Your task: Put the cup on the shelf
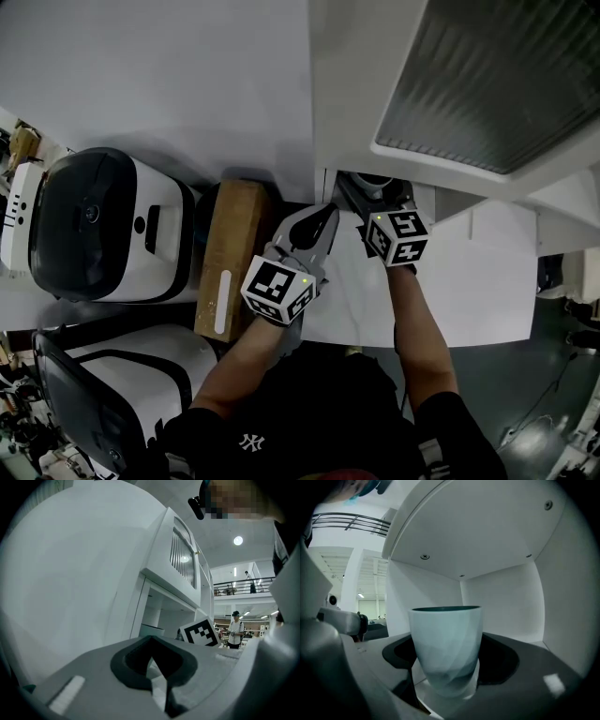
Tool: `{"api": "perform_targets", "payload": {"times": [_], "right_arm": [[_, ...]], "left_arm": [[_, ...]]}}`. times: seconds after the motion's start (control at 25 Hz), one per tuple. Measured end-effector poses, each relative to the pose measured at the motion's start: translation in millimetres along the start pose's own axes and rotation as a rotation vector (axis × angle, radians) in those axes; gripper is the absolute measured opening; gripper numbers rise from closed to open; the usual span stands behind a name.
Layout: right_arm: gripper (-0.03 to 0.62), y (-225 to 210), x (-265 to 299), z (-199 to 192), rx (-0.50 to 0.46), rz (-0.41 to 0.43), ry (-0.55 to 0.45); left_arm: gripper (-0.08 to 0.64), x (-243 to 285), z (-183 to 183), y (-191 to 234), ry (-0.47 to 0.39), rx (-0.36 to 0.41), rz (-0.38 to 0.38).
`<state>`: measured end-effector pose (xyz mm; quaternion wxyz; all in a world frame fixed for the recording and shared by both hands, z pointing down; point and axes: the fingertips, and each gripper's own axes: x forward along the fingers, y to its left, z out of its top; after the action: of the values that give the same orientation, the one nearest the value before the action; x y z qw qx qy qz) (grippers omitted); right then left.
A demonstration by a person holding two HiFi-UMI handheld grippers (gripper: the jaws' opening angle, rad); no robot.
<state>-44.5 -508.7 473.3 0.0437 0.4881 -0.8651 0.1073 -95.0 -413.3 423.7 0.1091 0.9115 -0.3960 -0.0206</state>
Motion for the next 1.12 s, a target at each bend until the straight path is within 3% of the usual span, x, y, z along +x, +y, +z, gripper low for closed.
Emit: {"api": "perform_targets", "payload": {"times": [0.92,1.12], "right_arm": [[0.392,-7,20,-15,-0.095,0.010,0.041],[0.431,-7,16,-22,-0.108,0.009,0.069]], "left_arm": [[0.000,6,-3,1,0.010,-0.019,0.006],[0.000,6,-5,-2,0.013,-0.020,0.007]]}}
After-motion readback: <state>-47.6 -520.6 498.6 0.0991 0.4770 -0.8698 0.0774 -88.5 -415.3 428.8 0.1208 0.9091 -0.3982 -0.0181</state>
